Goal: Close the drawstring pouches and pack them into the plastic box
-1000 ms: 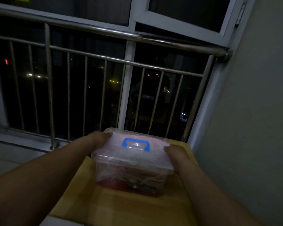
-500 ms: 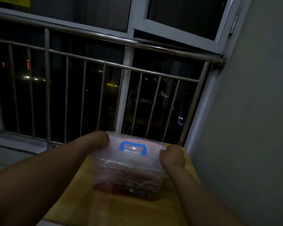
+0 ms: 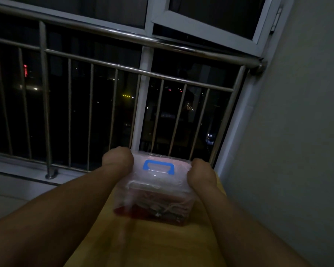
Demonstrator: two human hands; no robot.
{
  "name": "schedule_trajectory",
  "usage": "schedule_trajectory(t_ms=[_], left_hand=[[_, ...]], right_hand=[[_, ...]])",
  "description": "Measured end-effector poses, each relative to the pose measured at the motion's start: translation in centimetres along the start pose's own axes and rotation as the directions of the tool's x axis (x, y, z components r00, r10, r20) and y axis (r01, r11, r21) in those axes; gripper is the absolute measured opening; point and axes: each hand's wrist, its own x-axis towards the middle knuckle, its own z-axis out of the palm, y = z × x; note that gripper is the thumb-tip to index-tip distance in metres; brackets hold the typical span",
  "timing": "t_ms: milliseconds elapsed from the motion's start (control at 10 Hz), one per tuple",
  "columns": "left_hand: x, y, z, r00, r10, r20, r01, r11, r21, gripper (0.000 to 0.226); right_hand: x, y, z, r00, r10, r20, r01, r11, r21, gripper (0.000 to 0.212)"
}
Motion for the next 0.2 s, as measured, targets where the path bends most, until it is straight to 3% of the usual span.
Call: schedule_trajectory(t_ms=[100,200], left_hand=[[1.3,0.0,0.6,0.999,-0.011,0.042,0.016,0.993,-0.12,0.019],[2.4,-0.6,0.5,0.998,-0.062,0.013,0.063,0.947,-0.316,0.035]], right_hand=[[1.0,0.6,-0.4,0.996,0.009,0.086,-0.013,0.998,0.055,0.024],[0.4,1.2,-2.5,0.998,0.027,0.058,-0.041,0.967,0.251,0.041]])
